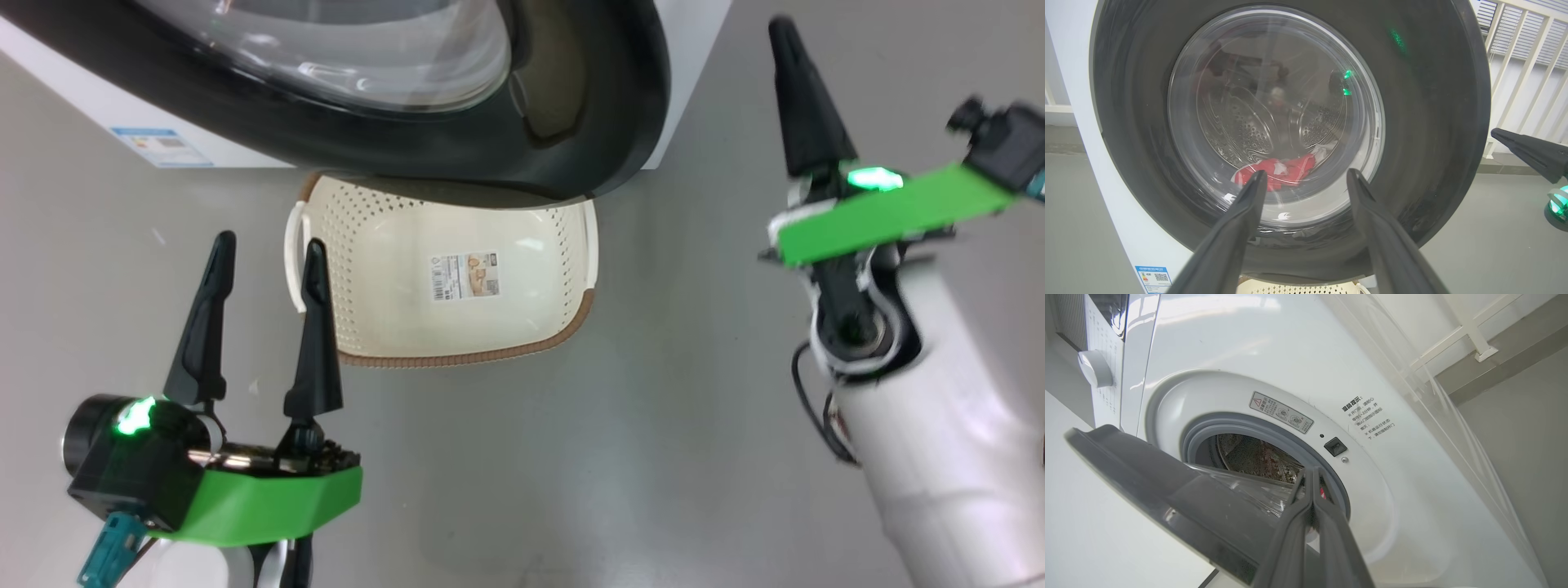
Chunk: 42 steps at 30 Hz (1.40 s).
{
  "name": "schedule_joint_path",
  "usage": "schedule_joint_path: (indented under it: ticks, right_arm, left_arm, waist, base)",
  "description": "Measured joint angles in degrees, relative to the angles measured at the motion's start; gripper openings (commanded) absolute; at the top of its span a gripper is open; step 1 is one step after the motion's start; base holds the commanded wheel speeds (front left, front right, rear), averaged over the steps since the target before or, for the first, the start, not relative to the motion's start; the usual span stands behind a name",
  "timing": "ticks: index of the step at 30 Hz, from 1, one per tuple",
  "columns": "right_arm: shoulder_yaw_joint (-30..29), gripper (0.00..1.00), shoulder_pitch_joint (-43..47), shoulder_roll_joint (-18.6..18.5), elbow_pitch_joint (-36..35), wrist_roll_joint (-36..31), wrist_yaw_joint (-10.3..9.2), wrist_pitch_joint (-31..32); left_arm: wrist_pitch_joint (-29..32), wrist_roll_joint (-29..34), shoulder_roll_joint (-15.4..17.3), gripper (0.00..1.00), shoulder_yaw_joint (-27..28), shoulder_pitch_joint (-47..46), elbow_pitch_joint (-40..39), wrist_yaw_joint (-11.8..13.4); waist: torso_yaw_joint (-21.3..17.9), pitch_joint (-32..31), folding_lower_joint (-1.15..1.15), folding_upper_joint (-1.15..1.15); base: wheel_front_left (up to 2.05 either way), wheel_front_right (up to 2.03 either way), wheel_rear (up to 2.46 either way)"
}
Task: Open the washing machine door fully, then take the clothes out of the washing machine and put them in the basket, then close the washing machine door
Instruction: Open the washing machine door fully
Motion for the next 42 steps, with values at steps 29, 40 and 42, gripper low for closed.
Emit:
schedule_joint_path:
  ticks: [29, 40, 42]
  right_arm:
    - [-3.8, 0.0, -20.6, -4.4, 17.2, 38.9, -0.01, 46.7]
    - [-2.5, 0.0, -21.0, -4.7, 17.1, 42.1, -0.01, 51.7]
    - [-2.2, 0.0, -20.9, -4.8, 16.3, 42.6, -0.01, 51.8]
  left_arm:
    - [0.0, 0.0, 0.0, 1.0, -1.6, -1.7, 1.0, -0.2]
    - [0.0, -0.2, 0.0, 1.0, -1.5, -2.1, 1.4, -0.2]
    - [0.0, -0.3, 0.0, 1.0, -1.5, -2.1, 1.4, -0.2]
  waist:
    - [4.6, 3.9, 0.0, 0.0]
    - [4.5, 4.5, 0.0, 0.0]
    - [4.5, 4.5, 0.0, 0.0]
  base:
    - [0.0, 0.0, 0.0]
    - [0.0, 0.0, 0.0]
    - [0.0, 0.0, 0.0]
